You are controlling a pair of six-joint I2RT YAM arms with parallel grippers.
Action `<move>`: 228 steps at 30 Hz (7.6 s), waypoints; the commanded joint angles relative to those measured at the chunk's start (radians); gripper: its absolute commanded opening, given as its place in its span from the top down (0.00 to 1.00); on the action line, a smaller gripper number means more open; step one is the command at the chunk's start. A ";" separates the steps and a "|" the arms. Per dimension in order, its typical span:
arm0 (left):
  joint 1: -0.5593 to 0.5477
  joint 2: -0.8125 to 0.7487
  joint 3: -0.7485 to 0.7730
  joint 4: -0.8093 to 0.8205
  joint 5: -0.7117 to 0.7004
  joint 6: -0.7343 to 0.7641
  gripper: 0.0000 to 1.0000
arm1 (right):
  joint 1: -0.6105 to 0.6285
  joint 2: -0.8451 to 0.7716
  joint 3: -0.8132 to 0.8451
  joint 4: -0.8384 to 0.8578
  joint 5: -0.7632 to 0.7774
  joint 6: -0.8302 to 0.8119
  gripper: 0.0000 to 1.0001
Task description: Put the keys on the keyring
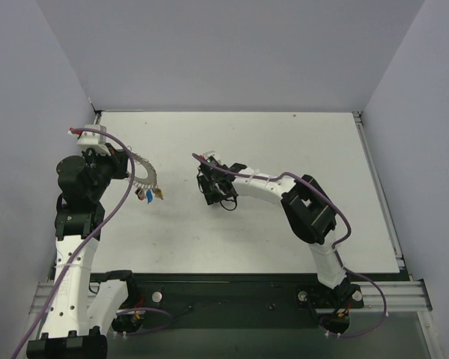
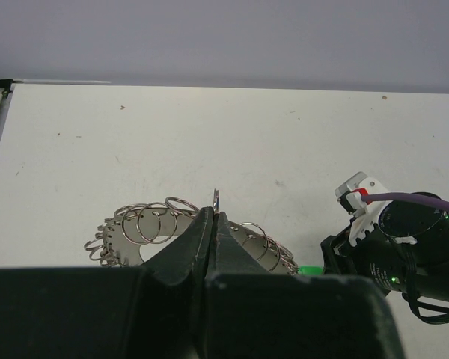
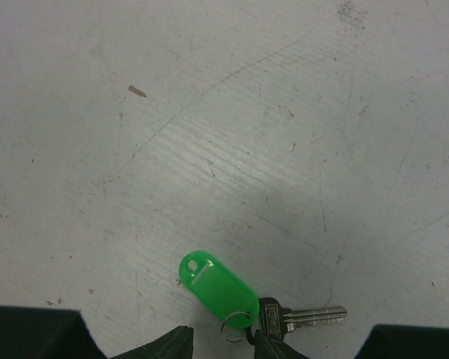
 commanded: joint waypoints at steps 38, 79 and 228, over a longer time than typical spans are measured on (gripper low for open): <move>0.001 0.000 0.006 0.101 0.030 -0.006 1.00 | -0.085 -0.218 -0.170 0.128 -0.353 -0.026 1.00; 0.010 0.003 0.006 0.103 0.041 -0.012 1.00 | -0.095 0.003 -0.079 0.211 -0.312 -0.139 0.59; -0.815 -0.031 -0.134 0.233 0.119 0.361 1.00 | -0.204 -1.016 -0.454 0.261 -0.941 -0.297 1.00</move>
